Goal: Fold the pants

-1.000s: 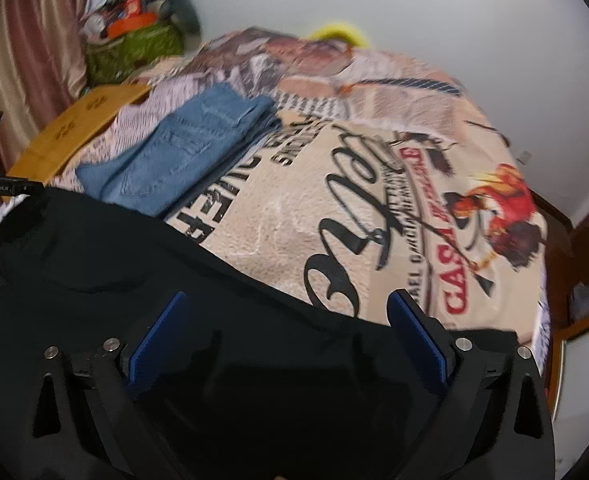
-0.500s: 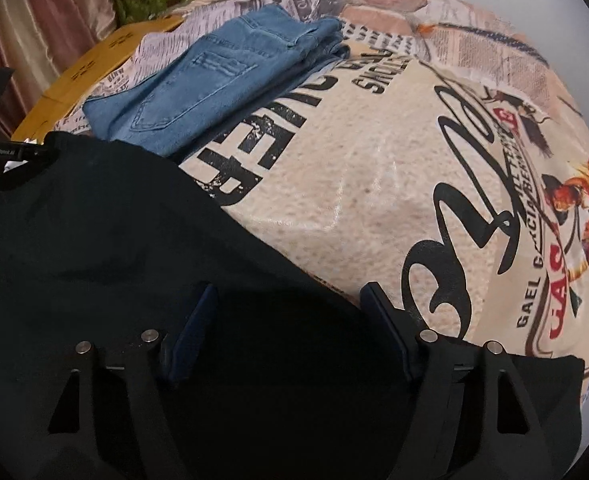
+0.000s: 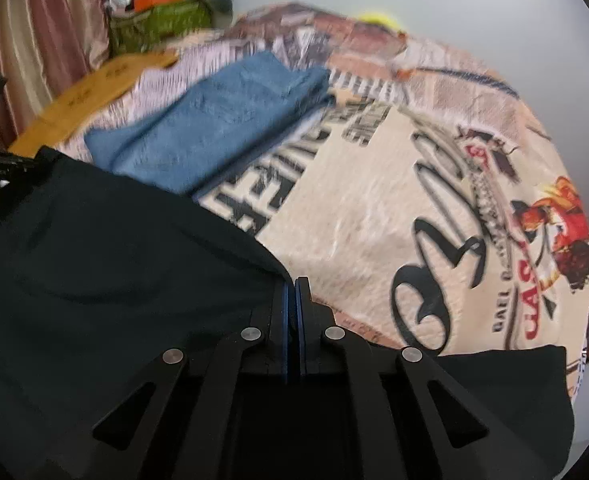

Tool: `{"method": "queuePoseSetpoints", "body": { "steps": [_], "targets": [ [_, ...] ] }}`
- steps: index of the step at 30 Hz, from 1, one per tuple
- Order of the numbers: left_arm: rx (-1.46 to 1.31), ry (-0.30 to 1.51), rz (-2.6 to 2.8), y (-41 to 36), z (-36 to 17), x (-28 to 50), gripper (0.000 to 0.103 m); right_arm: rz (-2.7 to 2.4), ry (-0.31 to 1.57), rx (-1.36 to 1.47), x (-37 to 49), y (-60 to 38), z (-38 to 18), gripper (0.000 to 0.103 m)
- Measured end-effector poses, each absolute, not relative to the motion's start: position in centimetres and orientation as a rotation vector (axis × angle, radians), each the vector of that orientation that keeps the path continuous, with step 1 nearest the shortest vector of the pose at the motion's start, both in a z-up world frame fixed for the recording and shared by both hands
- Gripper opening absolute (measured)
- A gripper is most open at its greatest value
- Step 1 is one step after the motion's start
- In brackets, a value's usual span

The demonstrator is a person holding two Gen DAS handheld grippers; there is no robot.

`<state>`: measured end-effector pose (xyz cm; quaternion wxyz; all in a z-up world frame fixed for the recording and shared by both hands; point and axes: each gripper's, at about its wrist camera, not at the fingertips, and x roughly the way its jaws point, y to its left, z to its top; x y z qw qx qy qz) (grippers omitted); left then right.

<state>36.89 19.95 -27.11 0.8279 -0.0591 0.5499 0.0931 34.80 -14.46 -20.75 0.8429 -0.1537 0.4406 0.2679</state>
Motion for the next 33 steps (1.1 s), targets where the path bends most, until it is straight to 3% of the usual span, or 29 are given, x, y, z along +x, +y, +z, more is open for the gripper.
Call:
{"method": "queuePoseSetpoints", "body": {
  "steps": [12,33],
  "targets": [
    [-0.085,0.931,0.215,18.4,-18.1,34.1,0.016,0.528,0.761,-0.251,32.0,-16.3,-13.0,0.002],
    [-0.047,0.862,0.182,16.4,-18.4,18.4,0.012,0.57,0.825,-0.189,18.7,-19.5,-13.2,0.002]
  ]
}}
